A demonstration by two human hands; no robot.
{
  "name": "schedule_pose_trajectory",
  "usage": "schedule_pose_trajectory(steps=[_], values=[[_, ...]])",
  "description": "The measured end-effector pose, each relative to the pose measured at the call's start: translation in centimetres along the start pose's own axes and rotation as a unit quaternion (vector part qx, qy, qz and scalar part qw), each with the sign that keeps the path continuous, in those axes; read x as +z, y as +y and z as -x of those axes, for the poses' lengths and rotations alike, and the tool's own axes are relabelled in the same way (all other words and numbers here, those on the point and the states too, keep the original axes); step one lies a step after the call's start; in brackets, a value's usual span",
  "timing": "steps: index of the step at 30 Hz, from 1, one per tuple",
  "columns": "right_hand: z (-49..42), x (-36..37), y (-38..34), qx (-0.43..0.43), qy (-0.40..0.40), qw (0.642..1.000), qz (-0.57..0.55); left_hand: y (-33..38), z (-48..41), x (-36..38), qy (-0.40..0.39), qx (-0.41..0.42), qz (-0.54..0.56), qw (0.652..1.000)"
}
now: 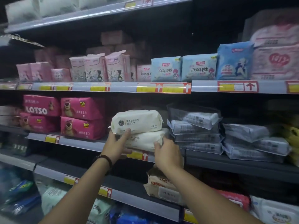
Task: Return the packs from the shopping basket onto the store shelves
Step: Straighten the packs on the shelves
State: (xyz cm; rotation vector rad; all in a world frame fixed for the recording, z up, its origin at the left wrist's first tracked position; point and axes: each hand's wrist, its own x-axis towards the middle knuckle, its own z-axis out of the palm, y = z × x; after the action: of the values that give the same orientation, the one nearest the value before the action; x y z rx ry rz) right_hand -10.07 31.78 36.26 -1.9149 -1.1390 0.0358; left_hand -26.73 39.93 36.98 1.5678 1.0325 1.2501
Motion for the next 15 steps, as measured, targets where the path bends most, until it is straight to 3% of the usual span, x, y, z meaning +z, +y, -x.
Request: schedule_pose_trajectory(steps=[9, 15], values=[[-1.0, 1.2, 0.7, 0.007, 0.013, 1.000, 0.005, -0.6, -1.7, -0.6, 0.026, -0.028, 0.038, 0.999], [-1.6, 0.0, 1.3, 0.015, -0.062, 0.995, -0.070, -0.9, -2.6, -0.8, 0.005, -0.072, 0.107, 0.992]])
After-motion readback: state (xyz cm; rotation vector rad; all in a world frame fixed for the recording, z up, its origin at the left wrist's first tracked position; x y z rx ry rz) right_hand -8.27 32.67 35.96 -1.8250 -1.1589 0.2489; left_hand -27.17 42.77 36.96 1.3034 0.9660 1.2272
